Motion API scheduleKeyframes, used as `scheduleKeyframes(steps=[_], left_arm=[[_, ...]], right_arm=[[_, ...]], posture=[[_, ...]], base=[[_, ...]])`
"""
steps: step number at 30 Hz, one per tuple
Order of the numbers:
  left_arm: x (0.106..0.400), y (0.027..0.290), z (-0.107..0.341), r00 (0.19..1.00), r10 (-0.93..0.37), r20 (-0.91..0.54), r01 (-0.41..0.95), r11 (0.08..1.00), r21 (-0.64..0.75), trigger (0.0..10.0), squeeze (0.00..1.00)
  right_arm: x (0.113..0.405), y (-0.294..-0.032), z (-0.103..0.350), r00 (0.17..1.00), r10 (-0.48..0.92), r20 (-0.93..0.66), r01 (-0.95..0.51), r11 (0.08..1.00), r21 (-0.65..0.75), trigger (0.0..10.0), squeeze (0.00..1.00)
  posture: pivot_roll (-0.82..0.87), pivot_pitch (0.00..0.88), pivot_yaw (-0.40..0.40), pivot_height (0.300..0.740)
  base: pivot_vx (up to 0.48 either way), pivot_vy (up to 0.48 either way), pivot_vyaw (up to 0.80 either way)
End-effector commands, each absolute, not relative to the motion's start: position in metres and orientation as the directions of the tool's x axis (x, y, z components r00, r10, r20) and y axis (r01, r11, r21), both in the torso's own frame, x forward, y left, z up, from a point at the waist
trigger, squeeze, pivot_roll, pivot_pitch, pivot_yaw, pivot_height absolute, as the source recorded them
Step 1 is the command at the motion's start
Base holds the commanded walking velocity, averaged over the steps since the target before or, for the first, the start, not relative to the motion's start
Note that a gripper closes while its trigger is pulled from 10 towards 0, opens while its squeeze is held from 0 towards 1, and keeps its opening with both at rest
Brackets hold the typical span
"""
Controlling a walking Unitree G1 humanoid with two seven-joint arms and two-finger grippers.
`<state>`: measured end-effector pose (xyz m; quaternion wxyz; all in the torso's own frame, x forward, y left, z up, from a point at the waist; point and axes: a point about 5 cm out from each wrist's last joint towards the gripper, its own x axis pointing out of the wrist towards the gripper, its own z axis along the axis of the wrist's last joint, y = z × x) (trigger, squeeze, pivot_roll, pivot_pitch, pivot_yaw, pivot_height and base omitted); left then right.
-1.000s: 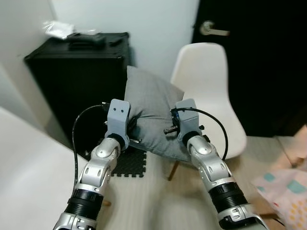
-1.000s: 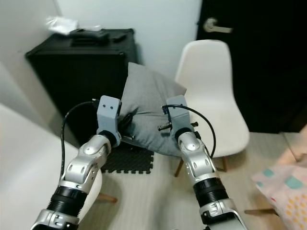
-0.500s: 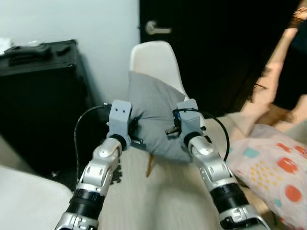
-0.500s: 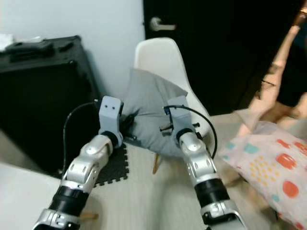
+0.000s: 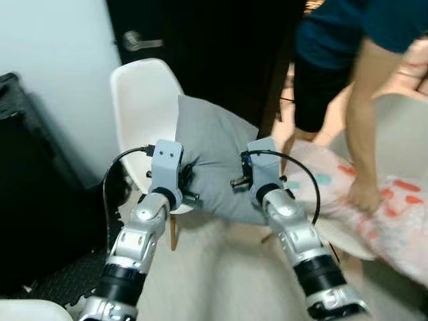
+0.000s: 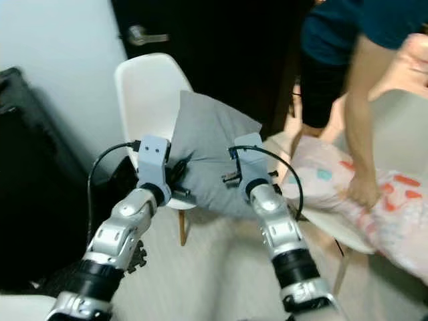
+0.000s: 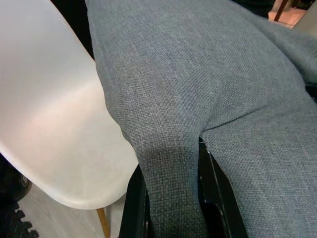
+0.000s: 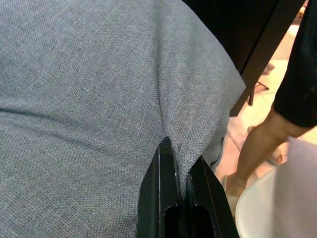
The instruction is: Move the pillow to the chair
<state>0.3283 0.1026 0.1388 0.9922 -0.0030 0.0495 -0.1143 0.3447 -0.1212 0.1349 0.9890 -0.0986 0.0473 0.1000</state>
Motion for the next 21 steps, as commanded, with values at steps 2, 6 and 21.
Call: scheduleKeyframes(steps=[2, 6, 21], left_arm=[[0.3298, 0.1425, 0.1452, 0.998, -0.041, -0.057, 0.041, 0.999, 0.010, 10.0, 0.00], [0.3293, 0.1422, 0.1470, 0.998, -0.053, -0.044, 0.052, 0.999, -0.008, 10.0, 0.00], [0.3288, 0.1411, 0.1475, 0.997, -0.065, -0.041, 0.063, 0.998, -0.031, 10.0, 0.00]], right_arm=[[0.3459, -0.1456, 0.1367, 0.993, 0.069, -0.095, -0.088, 0.974, -0.210, 10.0, 0.00], [0.3461, -0.1455, 0.1370, 0.993, 0.072, -0.093, -0.090, 0.974, -0.210, 10.0, 0.00], [0.3461, -0.1467, 0.1372, 0.994, 0.070, -0.089, -0.087, 0.974, -0.210, 10.0, 0.00]], posture=[[0.02, 0.053, 0.005, 0.740], [0.02, 0.053, 0.005, 0.740], [0.02, 0.053, 0.004, 0.740]], base=[[0.000, 0.000, 0.00], [0.000, 0.000, 0.00], [0.312, 0.000, 0.00]])
